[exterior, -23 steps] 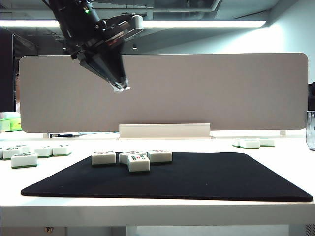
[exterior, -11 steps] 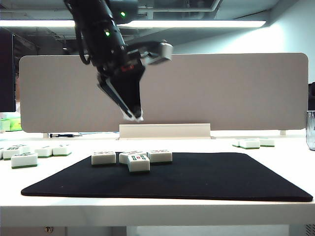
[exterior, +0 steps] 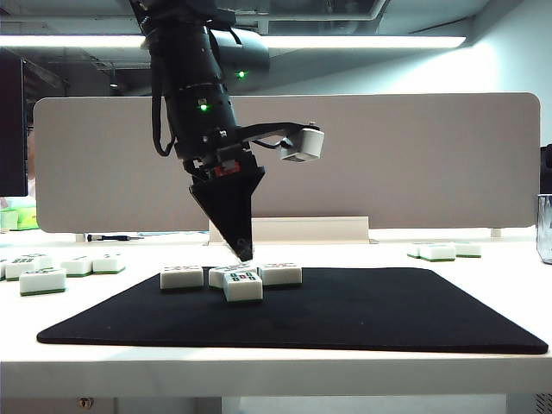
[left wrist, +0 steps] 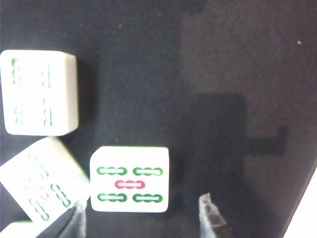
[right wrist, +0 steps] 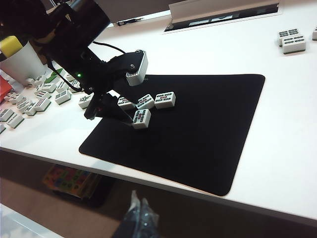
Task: Arrange four mahjong tiles into a neat stack, creating two layers of paired tiles.
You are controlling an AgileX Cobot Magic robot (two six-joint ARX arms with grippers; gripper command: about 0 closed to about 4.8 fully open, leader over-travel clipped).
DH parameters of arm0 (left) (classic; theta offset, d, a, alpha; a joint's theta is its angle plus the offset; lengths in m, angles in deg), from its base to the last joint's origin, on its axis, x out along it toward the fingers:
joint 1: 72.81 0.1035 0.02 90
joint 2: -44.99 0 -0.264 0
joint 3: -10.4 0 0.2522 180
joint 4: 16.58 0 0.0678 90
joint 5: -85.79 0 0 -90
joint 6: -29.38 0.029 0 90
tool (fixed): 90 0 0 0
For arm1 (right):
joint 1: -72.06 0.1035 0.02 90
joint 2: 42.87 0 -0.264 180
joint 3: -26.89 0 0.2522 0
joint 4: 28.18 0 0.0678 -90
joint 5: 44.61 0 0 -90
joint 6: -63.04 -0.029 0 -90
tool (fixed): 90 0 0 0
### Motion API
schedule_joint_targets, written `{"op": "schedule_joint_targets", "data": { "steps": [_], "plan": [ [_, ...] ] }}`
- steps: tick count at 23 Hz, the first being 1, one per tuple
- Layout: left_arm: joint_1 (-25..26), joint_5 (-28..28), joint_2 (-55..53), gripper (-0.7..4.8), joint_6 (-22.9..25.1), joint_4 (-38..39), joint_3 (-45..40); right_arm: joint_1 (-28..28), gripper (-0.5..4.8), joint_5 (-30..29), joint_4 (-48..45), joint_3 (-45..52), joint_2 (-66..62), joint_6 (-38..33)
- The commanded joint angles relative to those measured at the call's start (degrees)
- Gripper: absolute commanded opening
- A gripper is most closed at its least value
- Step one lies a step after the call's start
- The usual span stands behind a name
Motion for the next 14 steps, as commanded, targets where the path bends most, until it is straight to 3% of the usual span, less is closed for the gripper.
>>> {"op": "schedule_joint_targets", "data": {
  "steps": [1, 11, 14],
  "plan": [
    [-0.04, 0.07, -0.96, 3.10, 0.33, -2.19, 0.09, 0.04, -0.01, -0.11, -0.57, -0.17, 0.68, 0.15],
    [-0.02, 0.09, -5.27, 3.07, 0.33, -2.49, 0.07, 0.04, -0.01, -0.09, -0.57, -0.17, 0.68, 0.15],
    [-0.02, 0.09, -5.92, 2.36, 0.31, -2.34, 0.09, 0.04, -0.01, -0.09, -0.59, -0.17, 0.68, 0.15]
  ]
}}
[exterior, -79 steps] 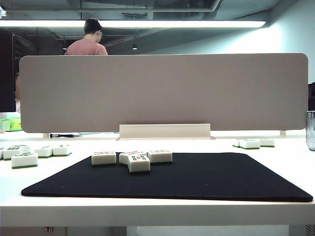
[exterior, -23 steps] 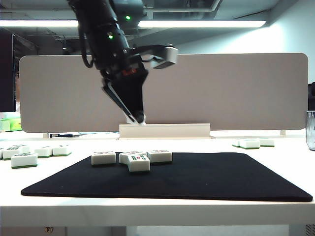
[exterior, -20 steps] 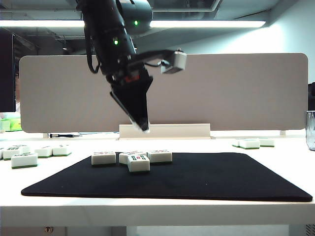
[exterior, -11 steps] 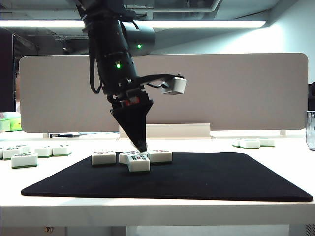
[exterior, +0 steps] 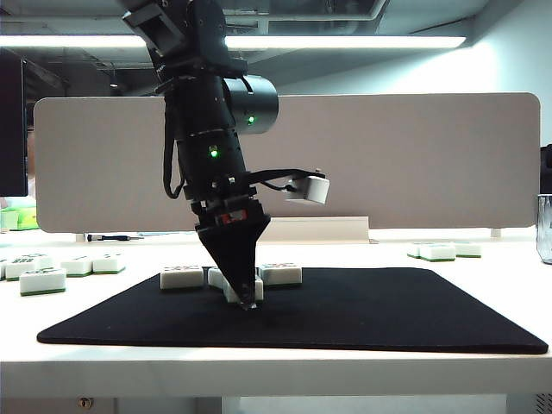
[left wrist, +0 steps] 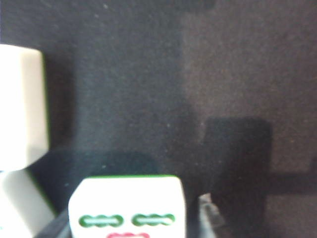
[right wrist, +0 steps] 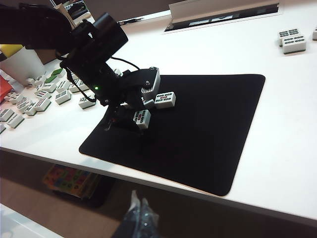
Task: Arrange four mahjong tiles into a neat stack, creating two layers of paired tiles.
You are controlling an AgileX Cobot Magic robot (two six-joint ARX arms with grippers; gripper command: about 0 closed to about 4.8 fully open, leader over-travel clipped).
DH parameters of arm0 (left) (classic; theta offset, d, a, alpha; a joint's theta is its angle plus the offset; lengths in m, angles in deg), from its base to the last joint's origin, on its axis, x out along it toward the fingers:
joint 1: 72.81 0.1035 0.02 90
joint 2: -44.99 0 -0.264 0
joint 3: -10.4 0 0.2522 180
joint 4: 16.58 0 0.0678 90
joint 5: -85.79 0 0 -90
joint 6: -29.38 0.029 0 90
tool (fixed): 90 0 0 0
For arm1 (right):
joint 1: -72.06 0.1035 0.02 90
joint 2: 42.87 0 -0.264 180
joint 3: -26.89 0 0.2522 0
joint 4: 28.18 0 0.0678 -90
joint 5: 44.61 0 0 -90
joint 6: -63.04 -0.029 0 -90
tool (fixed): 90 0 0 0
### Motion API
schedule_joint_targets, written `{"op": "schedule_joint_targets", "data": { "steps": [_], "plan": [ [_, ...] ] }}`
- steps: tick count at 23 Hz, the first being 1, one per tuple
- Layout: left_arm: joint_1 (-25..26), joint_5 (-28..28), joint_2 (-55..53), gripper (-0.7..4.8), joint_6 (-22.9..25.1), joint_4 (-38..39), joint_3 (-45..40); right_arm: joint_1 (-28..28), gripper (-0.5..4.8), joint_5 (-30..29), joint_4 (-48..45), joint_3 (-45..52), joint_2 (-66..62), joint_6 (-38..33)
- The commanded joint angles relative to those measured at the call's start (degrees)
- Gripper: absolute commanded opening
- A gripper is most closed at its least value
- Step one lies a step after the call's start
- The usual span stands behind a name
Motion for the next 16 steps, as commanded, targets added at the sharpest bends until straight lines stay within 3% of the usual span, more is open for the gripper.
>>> {"op": "schedule_joint_targets", "data": {
  "steps": [1, 8, 12, 14, 16],
  "plan": [
    [-0.04, -0.09, -0.02, 2.08, 0.17, 0.02, 0.09, 0.04, -0.01, -0.09, -0.59, -0.17, 0.68, 0.15],
    [-0.98, -0.61, 0.00, 2.05, 0.46, -6.73, 0.13, 0.02, -0.01, -0.07, -0.59, -0.17, 0.68, 0.15],
    [-2.43, -0.83, -0.07, 2.05, 5.16, -6.95, 0.11, 0.02, -0.01, 0.42, -0.61, -0.15, 0.68, 0.15],
    [-2.64, -5.14, -0.07, 2.05, 6.43, -6.12, 0.11, 0.02, -0.01, 0.52, -0.61, -0.15, 0.68, 0.15],
    [-3.10, -5.75, -0.15, 2.05, 6.47, -5.55, 0.09, 0.02, -0.01, 0.52, -0.61, -0.15, 0.68, 0.15]
  ]
}}
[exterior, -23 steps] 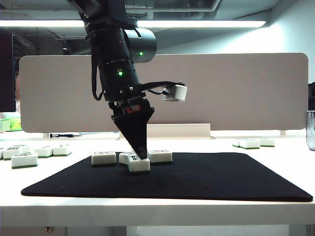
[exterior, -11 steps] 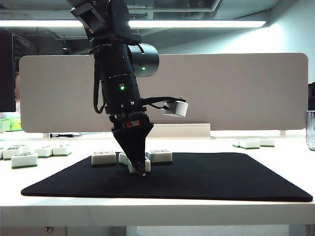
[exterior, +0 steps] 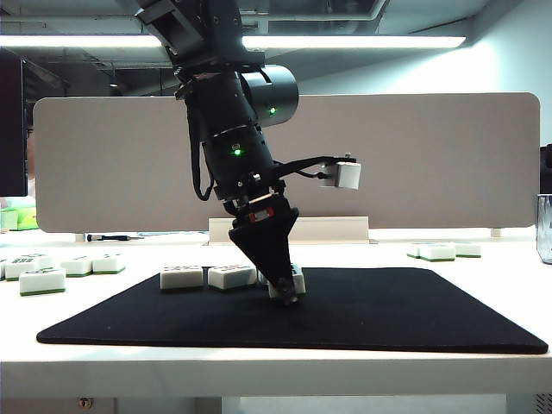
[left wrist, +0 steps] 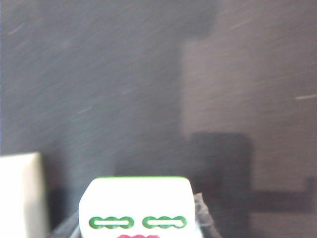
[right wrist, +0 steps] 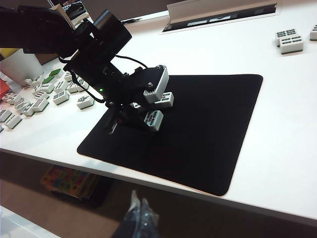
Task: Arrange four mahjong tiles into a neat stack, creating two layers of paired tiles.
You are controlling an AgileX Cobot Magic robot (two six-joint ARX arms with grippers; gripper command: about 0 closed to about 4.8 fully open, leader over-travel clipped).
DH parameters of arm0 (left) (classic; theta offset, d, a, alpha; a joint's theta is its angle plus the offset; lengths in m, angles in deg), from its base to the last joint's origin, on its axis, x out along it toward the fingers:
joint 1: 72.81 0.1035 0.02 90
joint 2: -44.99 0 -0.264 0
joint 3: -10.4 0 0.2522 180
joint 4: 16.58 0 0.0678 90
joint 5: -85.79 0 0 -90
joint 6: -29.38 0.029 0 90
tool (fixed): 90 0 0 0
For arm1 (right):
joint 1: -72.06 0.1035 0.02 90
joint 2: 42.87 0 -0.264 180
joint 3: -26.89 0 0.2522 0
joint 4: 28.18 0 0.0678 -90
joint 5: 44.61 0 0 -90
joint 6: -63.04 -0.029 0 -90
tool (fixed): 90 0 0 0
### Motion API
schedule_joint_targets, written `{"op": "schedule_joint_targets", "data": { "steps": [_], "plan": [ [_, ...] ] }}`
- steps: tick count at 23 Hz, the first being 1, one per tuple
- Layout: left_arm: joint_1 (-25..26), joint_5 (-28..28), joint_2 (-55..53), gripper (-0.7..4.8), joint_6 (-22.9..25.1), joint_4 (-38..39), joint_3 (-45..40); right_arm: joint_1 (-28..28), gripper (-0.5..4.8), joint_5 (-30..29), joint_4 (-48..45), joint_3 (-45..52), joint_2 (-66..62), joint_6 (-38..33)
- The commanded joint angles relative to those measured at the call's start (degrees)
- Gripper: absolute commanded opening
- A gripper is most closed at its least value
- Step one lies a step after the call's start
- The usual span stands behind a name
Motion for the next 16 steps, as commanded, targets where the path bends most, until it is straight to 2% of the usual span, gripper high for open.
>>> {"op": "schedule_joint_targets", "data": {
  "steps": [1, 3, 4, 5, 6, 8, 10, 13, 14, 15, 16],
  "plan": [
    [-0.50, -1.05, 0.00, 2.06, 0.44, 0.61, 0.09, 0.02, -0.01, 0.11, -0.61, -0.15, 0.68, 0.15],
    [-0.48, -0.61, 0.00, 2.21, 0.44, 0.83, 0.09, 0.02, -0.01, 0.09, -0.61, -0.15, 0.68, 0.15],
    [-0.48, 0.02, 0.00, 2.52, 0.42, 0.96, 0.09, 0.02, -0.01, 0.09, -0.61, -0.15, 0.68, 0.15],
    [-0.55, 0.39, 0.00, 3.08, 0.42, 1.14, 0.11, 0.02, -0.01, 0.09, -0.61, -0.15, 0.68, 0.15],
    [-0.79, 0.39, 0.00, 3.21, 0.42, 1.18, 0.11, 0.02, -0.01, 0.11, -0.61, -0.15, 0.68, 0.15],
    [-1.03, 0.39, 0.09, 3.21, 0.15, 1.57, 0.22, 0.02, -0.01, 0.09, -0.61, -0.15, 0.68, 0.15],
    [-1.70, 0.44, 0.28, 3.20, 0.11, 7.37, 3.15, 0.02, -0.01, 0.09, -0.61, -0.15, 0.68, 0.15],
    [-1.68, 0.50, 0.26, 3.19, -5.14, 15.67, 12.07, 0.02, -0.01, 0.11, -0.61, -0.15, 0.68, 0.15],
    [-1.27, 0.52, 0.26, 3.19, -5.22, 16.87, 14.45, 0.02, -0.01, 0.09, -0.59, -0.15, 0.68, 0.15],
    [-0.70, 2.36, 0.26, 3.18, -5.31, 17.68, 16.00, 0.02, -0.01, 0.11, -0.61, -0.15, 0.68, 0.15],
    [0.02, 6.51, 0.26, 3.18, -5.86, 17.68, 16.26, 0.02, -0.01, 0.09, -0.61, -0.15, 0.68, 0.15]
  ]
}}
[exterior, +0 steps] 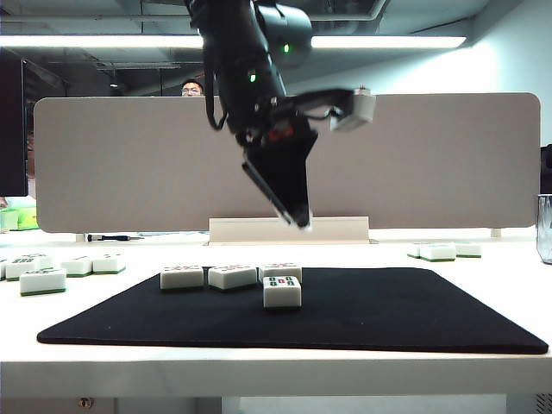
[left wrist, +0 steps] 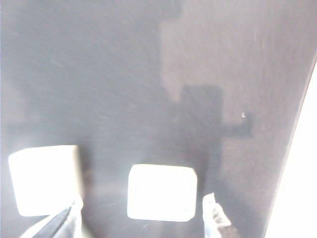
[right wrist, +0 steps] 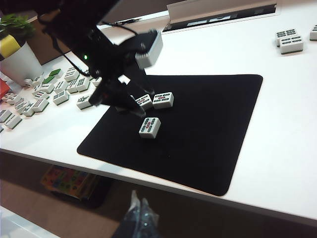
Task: Arrange four mahjong tiles into a neat stack, creating two layers of paired tiles.
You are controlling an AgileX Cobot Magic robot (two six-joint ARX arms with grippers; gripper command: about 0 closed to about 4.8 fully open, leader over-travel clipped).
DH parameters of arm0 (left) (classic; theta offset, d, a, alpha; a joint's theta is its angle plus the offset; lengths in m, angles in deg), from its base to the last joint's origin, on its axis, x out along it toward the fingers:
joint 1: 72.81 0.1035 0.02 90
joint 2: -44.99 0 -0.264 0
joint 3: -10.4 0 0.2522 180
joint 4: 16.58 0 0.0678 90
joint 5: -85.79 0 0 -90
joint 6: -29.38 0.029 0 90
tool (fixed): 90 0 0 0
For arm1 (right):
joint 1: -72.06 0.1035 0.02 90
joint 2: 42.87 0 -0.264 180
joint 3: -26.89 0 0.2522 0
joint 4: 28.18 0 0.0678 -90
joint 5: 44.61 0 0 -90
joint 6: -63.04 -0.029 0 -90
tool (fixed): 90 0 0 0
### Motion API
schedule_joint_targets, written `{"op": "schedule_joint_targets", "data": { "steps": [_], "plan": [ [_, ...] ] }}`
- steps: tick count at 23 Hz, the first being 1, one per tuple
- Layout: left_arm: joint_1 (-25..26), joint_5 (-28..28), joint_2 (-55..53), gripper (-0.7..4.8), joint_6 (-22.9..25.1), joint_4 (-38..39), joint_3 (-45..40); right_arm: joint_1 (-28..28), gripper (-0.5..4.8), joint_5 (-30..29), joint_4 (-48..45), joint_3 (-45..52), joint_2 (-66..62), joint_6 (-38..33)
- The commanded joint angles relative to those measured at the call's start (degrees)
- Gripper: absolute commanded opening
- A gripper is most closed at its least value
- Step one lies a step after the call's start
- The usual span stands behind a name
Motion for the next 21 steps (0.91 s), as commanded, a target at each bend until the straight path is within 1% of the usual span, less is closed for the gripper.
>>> {"op": "schedule_joint_targets", "data": {
  "steps": [1, 2, 3, 5, 6, 7, 8, 9, 10, 11, 12, 13, 15, 16, 17, 18, 19, 21],
  "plan": [
    [2.19, 9.97, 0.28, 3.17, -2.19, 1.16, 0.90, 0.02, -0.01, 0.09, -0.61, -0.15, 0.68, 0.15],
    [3.93, 13.38, 0.17, 2.99, -6.19, 0.87, 0.90, 0.02, -0.01, 0.09, -0.59, -0.15, 0.68, 0.15],
    [4.70, 13.68, 0.17, 2.99, -7.48, 0.66, 0.90, 0.02, -0.01, 0.09, -0.59, -0.15, 0.68, 0.15],
    [7.76, 13.66, 0.17, 2.98, -12.07, 0.48, 0.87, 0.00, -0.01, 0.09, -0.61, -0.15, 0.68, 0.15],
    [9.25, 13.66, 0.11, 2.84, -14.69, 0.46, 0.81, 0.00, -0.01, 0.11, -0.59, -0.15, 0.68, 0.15],
    [10.12, 13.66, 0.07, 2.56, -17.49, 0.28, 0.81, 0.00, -0.01, 0.11, -0.61, -0.15, 0.68, 0.17],
    [11.58, 13.66, 0.04, 2.15, -24.02, -0.22, 0.81, 0.00, -0.01, 0.11, -0.61, -0.15, 0.68, 0.15],
    [12.37, 13.66, 0.02, 2.09, -30.03, -0.26, 0.81, 0.00, -0.01, 0.11, -0.61, -0.15, 0.68, 0.15],
    [13.57, 13.66, 0.00, 2.11, -39.78, -0.17, 0.81, 0.00, -0.01, 0.11, -0.59, -0.15, 0.68, 0.15],
    [14.03, 13.64, -0.04, 2.16, -43.74, -0.13, 0.81, 0.00, -0.01, 0.11, -0.59, -0.15, 0.68, 0.15],
    [14.58, 13.11, -0.17, 2.39, -50.36, 0.57, 0.81, 0.00, -0.01, 0.11, -0.59, -0.15, 0.68, 0.15],
    [14.60, 12.81, -0.17, 2.80, -52.57, 1.22, 0.79, 0.00, -0.01, 0.11, -0.59, -0.15, 0.68, 0.15],
    [14.58, 12.00, -0.17, 3.44, -55.36, 1.92, 0.79, 0.00, -0.01, 0.13, -0.59, -0.15, 0.68, 0.15],
    [14.47, 10.86, -0.17, 3.68, -57.55, 2.23, 0.79, 0.00, -0.01, 0.13, -0.61, -0.15, 0.68, 0.15],
    [14.43, 10.60, -0.20, 3.76, -58.66, 2.16, 0.79, 0.00, -0.01, 0.13, -0.61, -0.15, 0.68, 0.15],
    [14.43, 10.62, -0.39, 3.76, -61.83, 2.23, 0.79, 0.00, -0.01, 0.13, -0.61, -0.15, 0.68, 0.15],
    [14.43, 10.64, -0.52, 3.75, -63.19, 2.29, 0.79, 0.00, -0.01, 0.13, -0.61, -0.15, 0.68, 0.15],
    [14.45, 10.86, -1.27, 3.73, -69.57, 3.30, 0.76, 0.00, -0.01, 0.13, -0.61, -0.15, 0.68, 0.15]
  ]
}}
